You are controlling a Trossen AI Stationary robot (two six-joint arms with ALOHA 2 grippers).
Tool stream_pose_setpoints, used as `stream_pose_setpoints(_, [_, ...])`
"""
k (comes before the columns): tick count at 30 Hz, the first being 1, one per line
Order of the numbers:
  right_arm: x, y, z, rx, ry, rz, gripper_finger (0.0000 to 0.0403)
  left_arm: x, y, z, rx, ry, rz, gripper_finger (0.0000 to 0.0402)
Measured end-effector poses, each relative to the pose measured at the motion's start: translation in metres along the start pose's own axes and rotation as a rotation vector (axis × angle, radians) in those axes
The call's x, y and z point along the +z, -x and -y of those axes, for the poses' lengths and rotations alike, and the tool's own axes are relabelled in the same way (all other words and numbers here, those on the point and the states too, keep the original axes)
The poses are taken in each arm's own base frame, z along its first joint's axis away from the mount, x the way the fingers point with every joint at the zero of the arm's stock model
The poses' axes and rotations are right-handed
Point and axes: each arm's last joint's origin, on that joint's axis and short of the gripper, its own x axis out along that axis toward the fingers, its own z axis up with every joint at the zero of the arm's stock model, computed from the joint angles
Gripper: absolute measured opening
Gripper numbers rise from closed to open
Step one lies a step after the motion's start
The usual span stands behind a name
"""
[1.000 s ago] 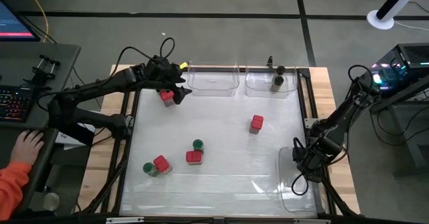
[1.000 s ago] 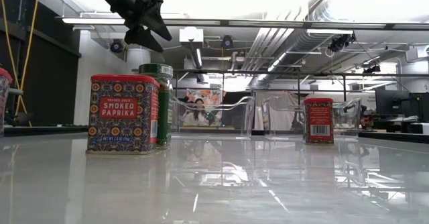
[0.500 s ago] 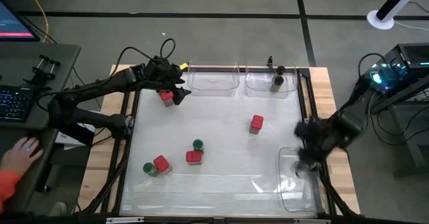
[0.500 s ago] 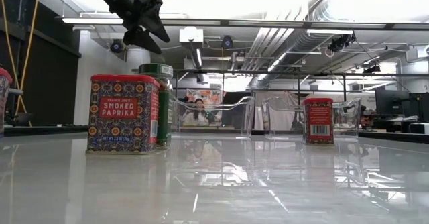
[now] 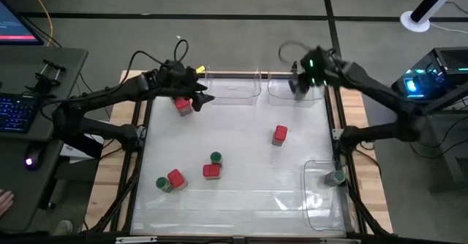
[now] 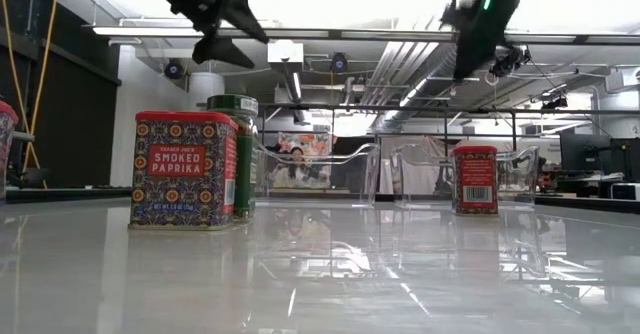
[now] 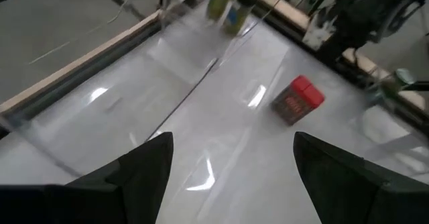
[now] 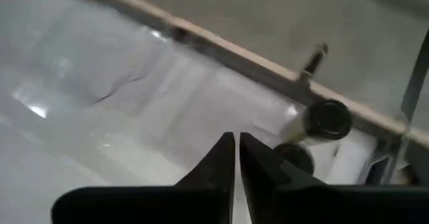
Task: Sort spices by type
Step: Adjust the black seasoning bottles inside the top right transparent bin
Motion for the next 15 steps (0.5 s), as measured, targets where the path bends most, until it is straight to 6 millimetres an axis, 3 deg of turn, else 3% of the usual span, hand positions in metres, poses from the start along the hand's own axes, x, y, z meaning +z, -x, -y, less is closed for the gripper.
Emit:
stream_pose_setpoints(4, [0.024, -0.052, 0.034, 0.01, -0.161, -0.056, 0.0004, 0.001, -0.001, 0.007, -0.028, 0.017, 0.02, 0.0296])
stream_pose_setpoints(10, [0.051, -0.1, 0.042, 0.001, -0.213, -0.189, 0.0001, 0.002, -0.001, 0.018, -0.061, 0.034, 0.065, 0.0296])
stream_pose_setpoints(15, [0.058, -0.122, 0.041, -0.028, -0.169, -0.3, 0.0001, 0.003, -0.001, 0.023, -0.057, 0.027, 0.092, 0.0296])
